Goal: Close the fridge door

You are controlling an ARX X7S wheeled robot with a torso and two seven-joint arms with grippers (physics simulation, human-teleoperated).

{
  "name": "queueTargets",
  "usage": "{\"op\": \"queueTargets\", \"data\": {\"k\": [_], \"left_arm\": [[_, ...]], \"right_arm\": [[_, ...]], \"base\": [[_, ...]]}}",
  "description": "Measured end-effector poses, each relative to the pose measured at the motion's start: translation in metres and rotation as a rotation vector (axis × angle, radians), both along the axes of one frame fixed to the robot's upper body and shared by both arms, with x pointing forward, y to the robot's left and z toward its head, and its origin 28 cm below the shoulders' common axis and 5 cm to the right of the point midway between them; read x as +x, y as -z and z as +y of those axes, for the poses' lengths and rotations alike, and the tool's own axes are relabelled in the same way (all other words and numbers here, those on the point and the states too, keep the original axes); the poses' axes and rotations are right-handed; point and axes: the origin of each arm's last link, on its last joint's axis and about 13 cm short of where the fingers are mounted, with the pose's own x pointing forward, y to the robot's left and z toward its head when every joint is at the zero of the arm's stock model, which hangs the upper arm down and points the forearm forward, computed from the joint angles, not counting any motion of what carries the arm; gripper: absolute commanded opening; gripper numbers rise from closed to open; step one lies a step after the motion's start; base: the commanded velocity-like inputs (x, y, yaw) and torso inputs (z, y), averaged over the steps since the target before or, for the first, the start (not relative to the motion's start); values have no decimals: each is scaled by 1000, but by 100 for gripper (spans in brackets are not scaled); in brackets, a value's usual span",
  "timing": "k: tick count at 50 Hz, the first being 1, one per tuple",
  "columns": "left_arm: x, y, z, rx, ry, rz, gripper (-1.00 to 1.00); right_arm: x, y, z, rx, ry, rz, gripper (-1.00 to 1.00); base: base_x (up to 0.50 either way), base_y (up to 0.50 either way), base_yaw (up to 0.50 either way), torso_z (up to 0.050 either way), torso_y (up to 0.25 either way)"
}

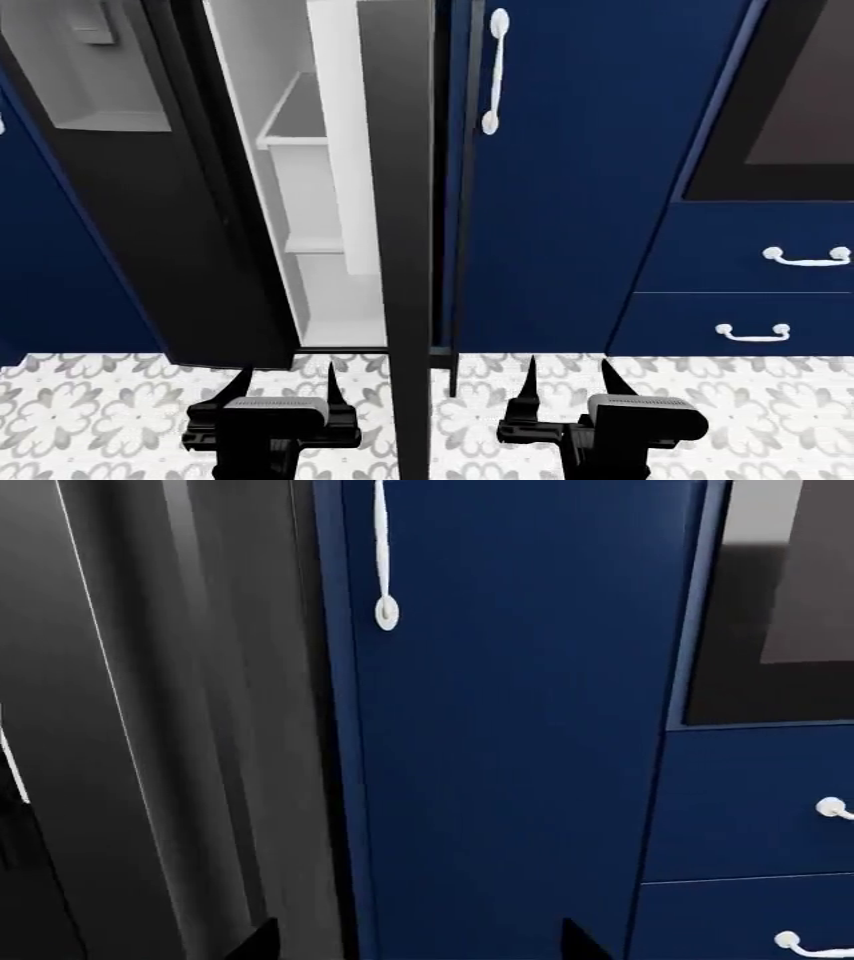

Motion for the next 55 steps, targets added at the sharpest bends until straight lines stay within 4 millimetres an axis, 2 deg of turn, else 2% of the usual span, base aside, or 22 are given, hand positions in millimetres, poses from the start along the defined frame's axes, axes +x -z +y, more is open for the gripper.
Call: {"op": "queueTargets", "data": {"k": [55], "left_arm": [[1, 0, 0, 0, 0, 5, 100]], "right_arm": [[0, 0, 0, 2, 0, 1, 100]], "base": [[0, -303, 0, 0, 0]]}}
